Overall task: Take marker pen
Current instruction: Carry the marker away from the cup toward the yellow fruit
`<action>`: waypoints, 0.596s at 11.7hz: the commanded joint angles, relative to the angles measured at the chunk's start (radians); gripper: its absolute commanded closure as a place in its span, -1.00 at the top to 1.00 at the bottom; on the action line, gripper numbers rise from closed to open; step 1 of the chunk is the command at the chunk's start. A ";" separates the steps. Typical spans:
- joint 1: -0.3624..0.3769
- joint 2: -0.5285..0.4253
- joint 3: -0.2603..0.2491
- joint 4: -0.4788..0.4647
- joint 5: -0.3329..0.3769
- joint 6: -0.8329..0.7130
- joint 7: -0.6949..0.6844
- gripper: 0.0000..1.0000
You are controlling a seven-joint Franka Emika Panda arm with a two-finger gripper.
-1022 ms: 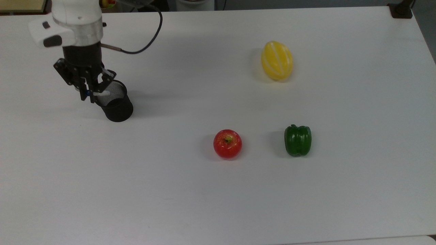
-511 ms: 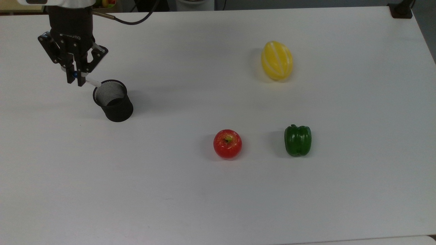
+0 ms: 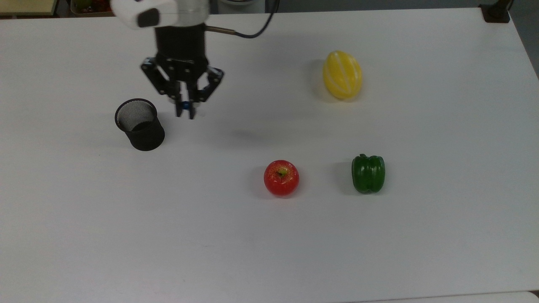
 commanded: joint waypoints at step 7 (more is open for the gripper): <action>0.150 0.020 0.071 -0.039 0.017 -0.392 0.037 -0.83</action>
